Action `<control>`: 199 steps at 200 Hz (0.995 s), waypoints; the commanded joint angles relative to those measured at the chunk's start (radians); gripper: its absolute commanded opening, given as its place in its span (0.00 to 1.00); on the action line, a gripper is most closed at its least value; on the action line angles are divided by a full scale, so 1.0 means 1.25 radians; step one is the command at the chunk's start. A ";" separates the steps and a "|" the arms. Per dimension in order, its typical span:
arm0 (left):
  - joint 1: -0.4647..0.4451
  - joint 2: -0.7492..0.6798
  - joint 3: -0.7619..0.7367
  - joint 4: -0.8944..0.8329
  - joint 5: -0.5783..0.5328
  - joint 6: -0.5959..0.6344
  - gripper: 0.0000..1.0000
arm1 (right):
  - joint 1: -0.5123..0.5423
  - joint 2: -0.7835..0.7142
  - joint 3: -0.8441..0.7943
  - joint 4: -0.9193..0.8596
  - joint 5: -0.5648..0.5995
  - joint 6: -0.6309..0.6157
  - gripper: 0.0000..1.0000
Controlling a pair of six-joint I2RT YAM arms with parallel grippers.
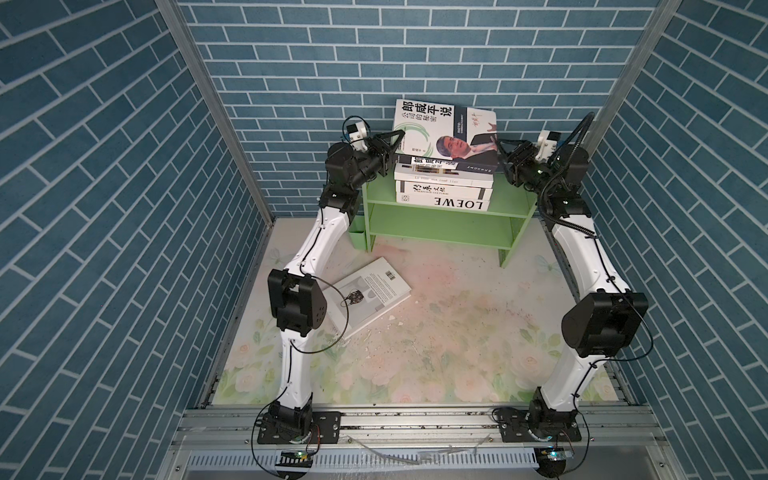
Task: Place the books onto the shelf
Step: 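Press the portrait book down with both grippers to settle it on the stack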
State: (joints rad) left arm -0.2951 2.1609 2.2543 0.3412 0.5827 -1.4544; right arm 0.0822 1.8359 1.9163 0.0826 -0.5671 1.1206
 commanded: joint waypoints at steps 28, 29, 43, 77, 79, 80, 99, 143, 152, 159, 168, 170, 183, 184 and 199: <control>-0.006 0.010 0.049 0.002 0.006 0.016 0.36 | 0.003 -0.078 -0.022 -0.103 0.083 -0.222 0.77; -0.006 0.012 0.051 0.001 0.006 0.016 0.36 | 0.003 -0.078 -0.023 -0.104 0.084 -0.224 0.77; -0.006 0.022 0.068 -0.013 0.006 0.015 0.36 | 0.003 -0.085 -0.029 -0.111 0.095 -0.245 0.77; -0.007 0.034 0.099 -0.050 0.005 0.018 0.36 | 0.003 -0.089 -0.032 -0.118 0.103 -0.271 0.78; -0.007 0.034 0.100 -0.053 0.005 0.018 0.37 | 0.004 -0.089 -0.032 -0.118 0.103 -0.272 0.78; -0.007 0.034 0.100 -0.054 0.004 0.018 0.37 | 0.003 -0.089 -0.032 -0.118 0.102 -0.272 0.78; -0.007 0.031 0.103 -0.080 0.003 0.026 0.37 | 0.005 -0.084 -0.029 -0.110 0.093 -0.276 0.79; -0.008 0.027 0.111 -0.124 0.002 0.044 0.37 | 0.010 -0.074 -0.021 -0.103 0.084 -0.277 0.79; -0.009 0.028 0.111 -0.122 0.000 0.041 0.37 | 0.013 -0.070 -0.019 -0.104 0.082 -0.278 0.79; -0.010 0.029 0.111 -0.121 -0.004 0.040 0.37 | 0.016 -0.067 -0.017 -0.103 0.080 -0.280 0.79; -0.011 0.030 0.111 -0.119 -0.009 0.038 0.38 | 0.020 -0.065 -0.015 -0.103 0.079 -0.281 0.79; -0.012 0.030 0.111 -0.118 -0.010 0.038 0.37 | 0.021 -0.065 -0.015 -0.103 0.079 -0.282 0.79; -0.013 0.032 0.111 -0.116 -0.017 0.034 0.37 | 0.027 -0.060 -0.012 -0.105 0.079 -0.289 0.79; -0.013 0.032 0.111 -0.116 -0.018 0.034 0.37 | 0.029 -0.060 -0.012 -0.106 0.079 -0.289 0.79; -0.013 0.035 0.116 -0.122 -0.021 0.033 0.37 | 0.036 -0.055 -0.004 -0.116 0.082 -0.300 0.79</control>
State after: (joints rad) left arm -0.3023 2.1994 2.3577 0.1612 0.5701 -1.4212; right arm 0.1093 1.7542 1.8835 -0.0532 -0.4603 0.8021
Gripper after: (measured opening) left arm 0.375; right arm 0.792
